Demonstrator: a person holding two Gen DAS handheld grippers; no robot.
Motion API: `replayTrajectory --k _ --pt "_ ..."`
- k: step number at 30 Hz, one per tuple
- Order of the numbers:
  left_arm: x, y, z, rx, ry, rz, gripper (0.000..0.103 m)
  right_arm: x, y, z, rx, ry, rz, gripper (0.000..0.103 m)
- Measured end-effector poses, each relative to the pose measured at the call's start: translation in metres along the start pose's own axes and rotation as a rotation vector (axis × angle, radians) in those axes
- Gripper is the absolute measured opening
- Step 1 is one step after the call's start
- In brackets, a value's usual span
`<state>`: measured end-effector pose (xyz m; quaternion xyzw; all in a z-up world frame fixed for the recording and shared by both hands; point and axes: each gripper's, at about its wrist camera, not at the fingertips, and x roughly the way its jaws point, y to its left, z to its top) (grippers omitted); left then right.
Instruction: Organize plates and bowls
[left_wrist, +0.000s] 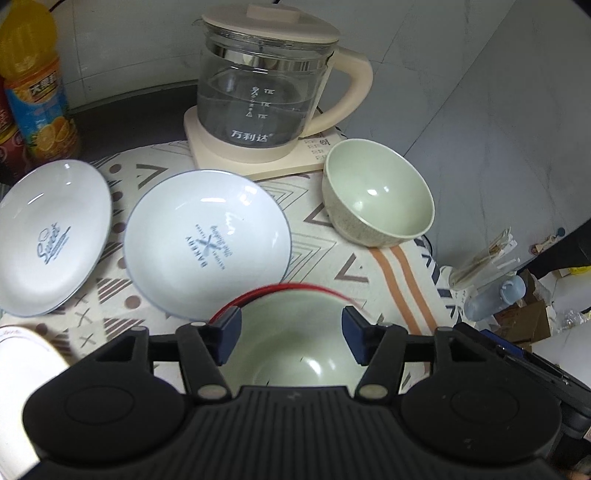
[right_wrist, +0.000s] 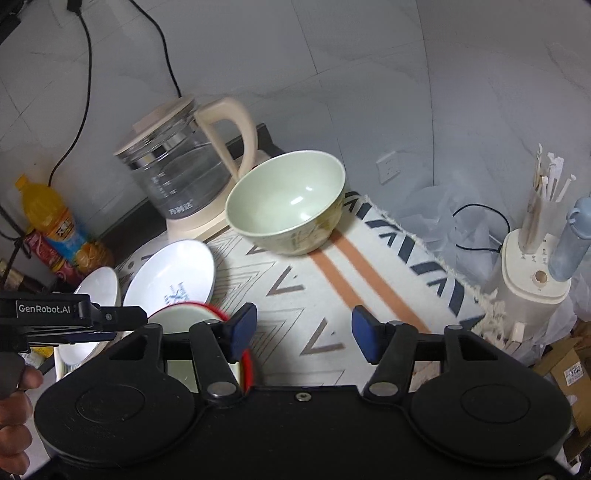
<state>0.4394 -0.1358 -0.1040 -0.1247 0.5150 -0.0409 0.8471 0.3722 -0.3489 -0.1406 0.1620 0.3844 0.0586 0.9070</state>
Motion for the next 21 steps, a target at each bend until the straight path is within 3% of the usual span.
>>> replayTrajectory --k 21 --pt "0.068 -0.021 0.056 -0.135 -0.049 0.003 0.057 0.073 -0.039 0.070 0.010 0.015 0.020 0.057"
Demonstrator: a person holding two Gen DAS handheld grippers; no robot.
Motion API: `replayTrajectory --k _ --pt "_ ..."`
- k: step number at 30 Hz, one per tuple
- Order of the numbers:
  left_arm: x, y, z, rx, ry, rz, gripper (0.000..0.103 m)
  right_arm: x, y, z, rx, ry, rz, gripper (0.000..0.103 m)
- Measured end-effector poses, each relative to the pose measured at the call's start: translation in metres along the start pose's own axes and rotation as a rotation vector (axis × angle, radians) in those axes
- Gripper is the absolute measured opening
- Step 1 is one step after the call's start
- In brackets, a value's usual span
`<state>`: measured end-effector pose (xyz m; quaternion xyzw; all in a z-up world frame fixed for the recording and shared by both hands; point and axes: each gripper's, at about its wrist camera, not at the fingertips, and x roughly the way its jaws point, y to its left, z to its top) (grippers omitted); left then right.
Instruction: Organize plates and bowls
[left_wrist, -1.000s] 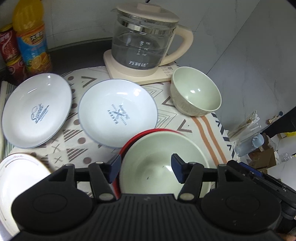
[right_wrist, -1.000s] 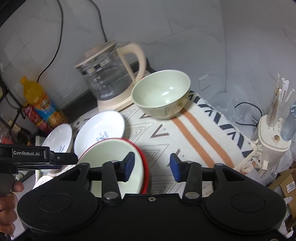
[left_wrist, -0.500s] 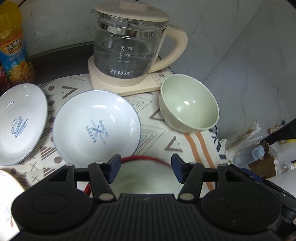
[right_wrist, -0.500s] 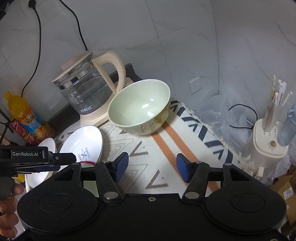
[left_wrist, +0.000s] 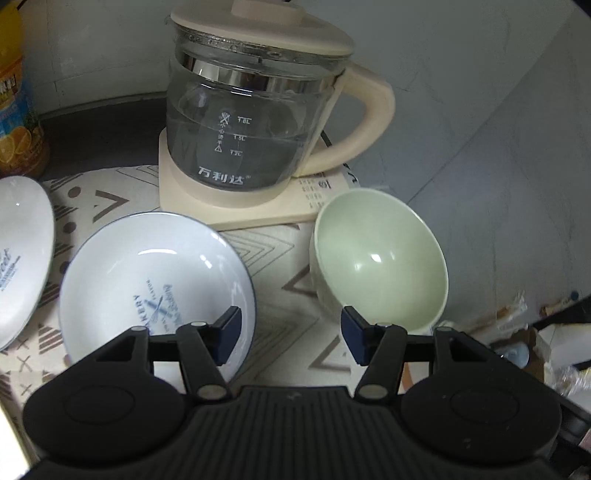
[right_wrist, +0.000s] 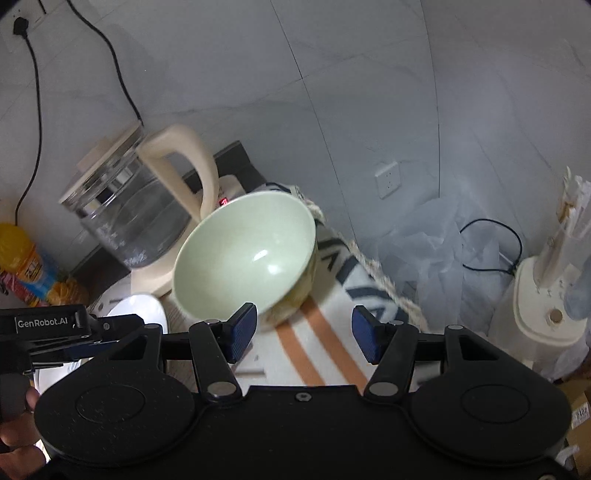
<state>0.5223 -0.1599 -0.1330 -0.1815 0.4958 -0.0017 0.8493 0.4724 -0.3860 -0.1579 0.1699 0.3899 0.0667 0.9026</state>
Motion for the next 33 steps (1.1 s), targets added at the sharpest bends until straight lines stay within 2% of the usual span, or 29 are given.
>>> replayTrajectory --k 3,7,10,14,16,19,21,23,25,33 --pt "0.009 -0.001 0.007 -0.042 0.005 -0.010 0.054 0.013 -0.003 0.007 0.018 0.017 0.002 0.057" --pt "0.019 -0.009 0.012 -0.064 0.000 0.038 0.054 0.027 -0.006 0.014 0.046 0.042 0.014 0.052" --pt "0.030 -0.015 0.014 -0.077 0.008 0.043 0.050 0.039 -0.007 0.016 0.053 0.059 0.014 0.051" --pt "0.053 -0.018 0.018 -0.127 0.052 0.063 0.038 0.059 -0.012 0.016 0.140 0.095 0.013 0.044" --pt "0.062 -0.019 0.020 -0.144 0.067 0.063 0.036 0.066 -0.012 0.016 0.167 0.106 0.006 0.042" --pt "0.076 -0.024 0.023 -0.120 0.093 0.090 0.024 0.073 -0.007 0.015 0.168 0.121 0.009 0.037" --pt "0.085 -0.022 0.023 -0.145 0.114 0.073 0.013 0.077 -0.006 0.015 0.167 0.129 0.014 0.028" --pt "0.091 -0.019 0.024 -0.179 0.121 0.062 0.008 0.080 -0.004 0.015 0.161 0.118 0.001 0.024" --pt "0.088 -0.020 0.024 -0.189 0.093 0.071 0.007 0.081 -0.001 0.017 0.139 0.109 -0.010 0.023" --pt "0.071 -0.030 0.015 -0.169 0.098 0.036 0.007 0.059 -0.006 0.019 0.152 0.096 -0.033 0.021"
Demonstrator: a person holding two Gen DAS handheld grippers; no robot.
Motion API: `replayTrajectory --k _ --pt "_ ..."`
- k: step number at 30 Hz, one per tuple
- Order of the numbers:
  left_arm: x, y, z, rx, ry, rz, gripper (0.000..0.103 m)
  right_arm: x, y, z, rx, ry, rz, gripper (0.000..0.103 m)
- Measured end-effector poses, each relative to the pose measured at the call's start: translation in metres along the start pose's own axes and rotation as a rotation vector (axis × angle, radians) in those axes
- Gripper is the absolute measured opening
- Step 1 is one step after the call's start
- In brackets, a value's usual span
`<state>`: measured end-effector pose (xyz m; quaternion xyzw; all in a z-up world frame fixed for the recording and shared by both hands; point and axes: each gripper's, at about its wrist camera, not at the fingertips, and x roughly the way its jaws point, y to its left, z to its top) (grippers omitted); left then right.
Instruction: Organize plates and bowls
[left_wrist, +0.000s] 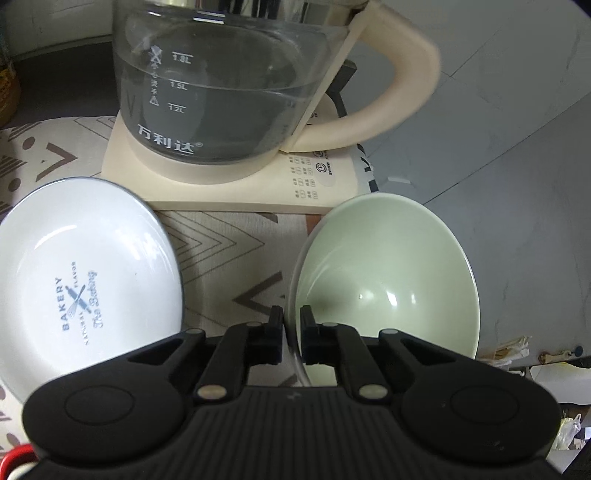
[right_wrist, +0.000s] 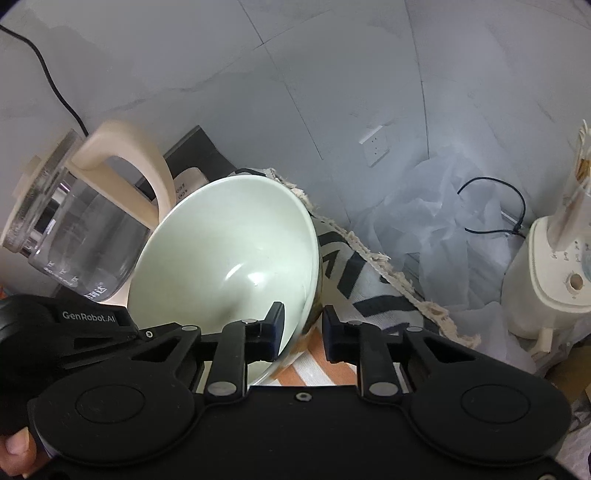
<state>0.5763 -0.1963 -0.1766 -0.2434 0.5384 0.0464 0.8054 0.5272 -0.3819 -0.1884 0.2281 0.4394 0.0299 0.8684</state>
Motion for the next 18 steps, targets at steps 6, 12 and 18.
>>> replayTrajectory --k 6,12,18 --pt "-0.028 0.000 -0.015 0.030 -0.013 -0.015 0.008 -0.026 0.002 -0.001 0.037 -0.013 0.027 0.020" --pt "-0.068 0.003 -0.020 0.074 -0.055 -0.091 0.008 -0.065 0.015 -0.007 0.016 -0.077 0.048 0.020" --pt "-0.110 0.012 -0.031 0.107 -0.103 -0.122 0.008 -0.099 0.030 -0.022 0.027 -0.125 0.051 0.020"
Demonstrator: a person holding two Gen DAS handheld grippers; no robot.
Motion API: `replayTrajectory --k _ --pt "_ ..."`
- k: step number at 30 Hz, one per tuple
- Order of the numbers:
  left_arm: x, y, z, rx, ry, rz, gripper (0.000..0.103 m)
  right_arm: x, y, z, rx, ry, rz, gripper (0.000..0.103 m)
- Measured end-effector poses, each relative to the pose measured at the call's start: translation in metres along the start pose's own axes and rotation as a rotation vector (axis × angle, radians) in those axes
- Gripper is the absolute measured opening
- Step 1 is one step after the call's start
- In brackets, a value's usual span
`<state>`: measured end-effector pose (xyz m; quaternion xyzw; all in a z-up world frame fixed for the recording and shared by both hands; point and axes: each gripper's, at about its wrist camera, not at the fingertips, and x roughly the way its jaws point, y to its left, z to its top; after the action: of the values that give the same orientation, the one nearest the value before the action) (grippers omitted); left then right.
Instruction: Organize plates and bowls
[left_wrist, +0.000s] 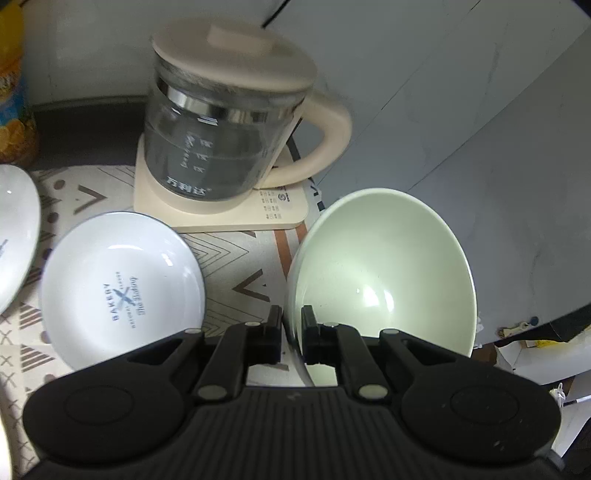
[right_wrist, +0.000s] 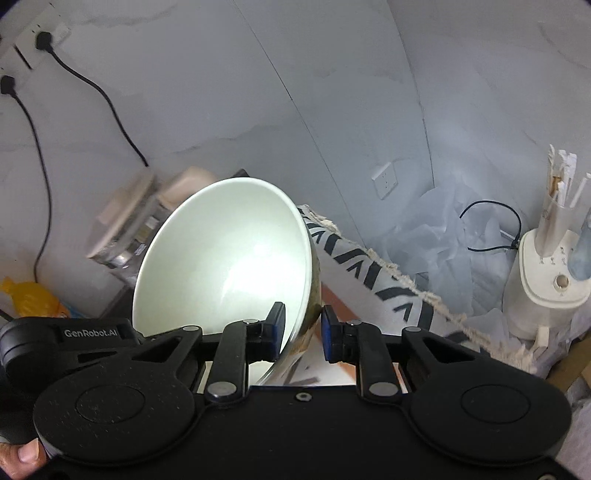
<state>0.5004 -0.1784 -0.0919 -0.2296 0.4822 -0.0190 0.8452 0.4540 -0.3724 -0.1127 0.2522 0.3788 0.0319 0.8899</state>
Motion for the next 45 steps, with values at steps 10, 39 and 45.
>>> replayTrajectory --k 10,39,45 --pt "-0.044 0.018 -0.024 0.060 -0.001 -0.007 0.008 -0.042 0.020 -0.035 0.015 -0.060 -0.028 0.019" --pt "-0.081 0.094 -0.104 0.075 0.093 -0.010 0.009 -0.077 0.041 -0.140 -0.021 -0.021 -0.088 0.019" --pt "-0.074 0.107 -0.105 0.049 0.120 0.000 0.009 -0.068 0.047 -0.146 -0.045 0.008 -0.094 0.019"
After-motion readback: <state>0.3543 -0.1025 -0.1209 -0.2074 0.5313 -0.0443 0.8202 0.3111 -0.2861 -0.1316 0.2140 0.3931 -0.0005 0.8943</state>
